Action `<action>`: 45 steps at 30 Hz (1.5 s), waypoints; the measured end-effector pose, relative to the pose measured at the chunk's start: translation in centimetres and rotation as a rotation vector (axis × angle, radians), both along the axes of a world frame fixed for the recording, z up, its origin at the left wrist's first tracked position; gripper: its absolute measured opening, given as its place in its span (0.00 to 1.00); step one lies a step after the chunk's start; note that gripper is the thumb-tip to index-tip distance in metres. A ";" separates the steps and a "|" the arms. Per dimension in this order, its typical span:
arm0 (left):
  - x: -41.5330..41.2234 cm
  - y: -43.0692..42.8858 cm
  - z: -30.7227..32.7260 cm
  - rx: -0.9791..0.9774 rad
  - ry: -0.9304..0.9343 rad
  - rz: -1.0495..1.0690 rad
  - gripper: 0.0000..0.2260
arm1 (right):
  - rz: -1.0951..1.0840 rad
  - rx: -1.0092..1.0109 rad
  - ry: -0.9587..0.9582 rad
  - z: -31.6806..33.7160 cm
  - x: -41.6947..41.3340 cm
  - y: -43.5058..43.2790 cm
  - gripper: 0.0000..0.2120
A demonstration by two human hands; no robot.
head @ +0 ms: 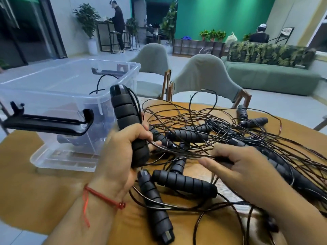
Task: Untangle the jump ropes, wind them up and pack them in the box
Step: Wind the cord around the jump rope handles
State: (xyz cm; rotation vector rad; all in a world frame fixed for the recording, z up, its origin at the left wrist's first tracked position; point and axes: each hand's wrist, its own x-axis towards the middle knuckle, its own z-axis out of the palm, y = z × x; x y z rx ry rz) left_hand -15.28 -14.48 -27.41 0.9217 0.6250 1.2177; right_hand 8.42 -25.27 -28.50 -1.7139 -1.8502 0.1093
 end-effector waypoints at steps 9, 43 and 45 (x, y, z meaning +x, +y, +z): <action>0.3 -1.1 -0.2 0.353 0.698 0.111 0.28 | -0.052 0.155 0.217 2.7 0.6 -1.8 0.11; 2.9 -6.2 -0.8 1.078 0.749 -0.312 0.32 | 0.150 -0.255 0.944 2.9 2.2 -0.7 0.19; 2.9 -6.2 -0.6 1.025 0.636 -0.297 0.28 | 0.172 -0.278 0.993 2.0 1.5 0.3 0.06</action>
